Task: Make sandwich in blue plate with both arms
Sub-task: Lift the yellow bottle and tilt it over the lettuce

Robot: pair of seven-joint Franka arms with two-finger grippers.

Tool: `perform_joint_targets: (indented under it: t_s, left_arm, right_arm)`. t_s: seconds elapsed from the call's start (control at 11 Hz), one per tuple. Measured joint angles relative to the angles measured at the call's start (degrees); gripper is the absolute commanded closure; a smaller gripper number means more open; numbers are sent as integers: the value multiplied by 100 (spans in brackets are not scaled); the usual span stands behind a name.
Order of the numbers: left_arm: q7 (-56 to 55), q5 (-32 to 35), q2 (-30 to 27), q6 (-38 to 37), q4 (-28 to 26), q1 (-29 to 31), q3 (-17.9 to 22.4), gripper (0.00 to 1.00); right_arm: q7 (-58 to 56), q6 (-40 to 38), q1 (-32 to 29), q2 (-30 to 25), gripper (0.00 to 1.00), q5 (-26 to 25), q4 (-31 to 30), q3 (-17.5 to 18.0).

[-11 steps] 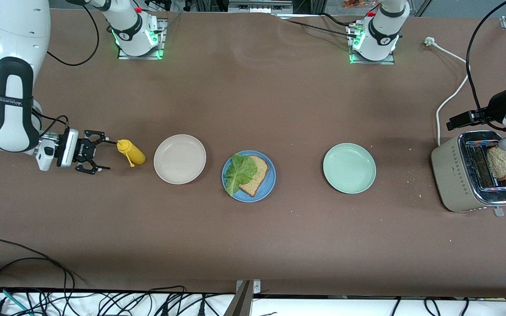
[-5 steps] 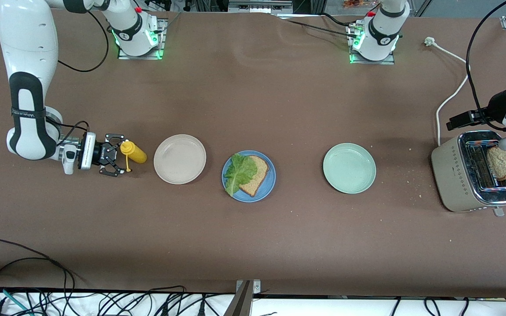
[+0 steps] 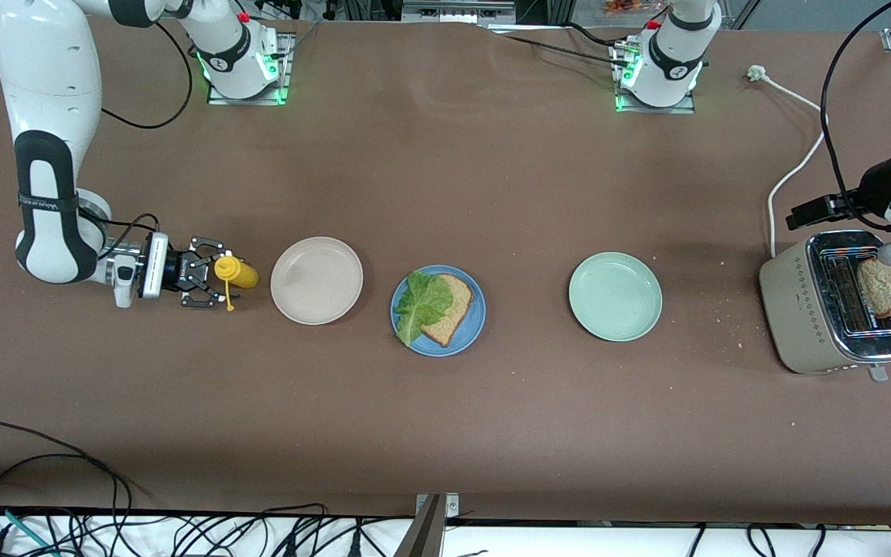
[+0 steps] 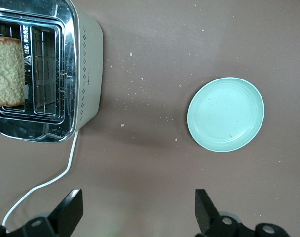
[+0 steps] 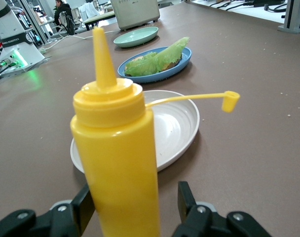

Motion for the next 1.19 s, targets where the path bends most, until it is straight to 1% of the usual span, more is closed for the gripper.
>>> perform_joint_targets:
  t_s: [0.09,0.18,0.46,0.64,0.73,0.82,1.1,1.19]
  left_arm:
    - [0,0,0,0,0,0,0,0]
    - [0,0,0,0,0,0,0,0]
    - [0,0,0,0,0,0,-4,0]
    - [0,0,0,0,0,0,-4,0]
    - [0,0,0,0,0,0,-4,0]
    - [0,0,-1,0,1,0,-4,0]
    - [0,0,0,0,0,2,-5,0]
    - [0,0,0,0,0,2,-5,0]
  right_arm:
    - [0,-19,0,4,59,26,0,6]
    - [2,-29,0,10,64,33,0,10]
    - [170,-62,-3,29,66,117,0,30]
    - [704,-24,7,38,66,118,116,42]
    - [1066,46,43,39,66,39,294,44]
    - [1596,170,109,36,65,-272,592,49]
    - [3557,457,547,6,64,-1914,1868,70]
    - [4006,470,773,-5,64,-2335,2157,74]
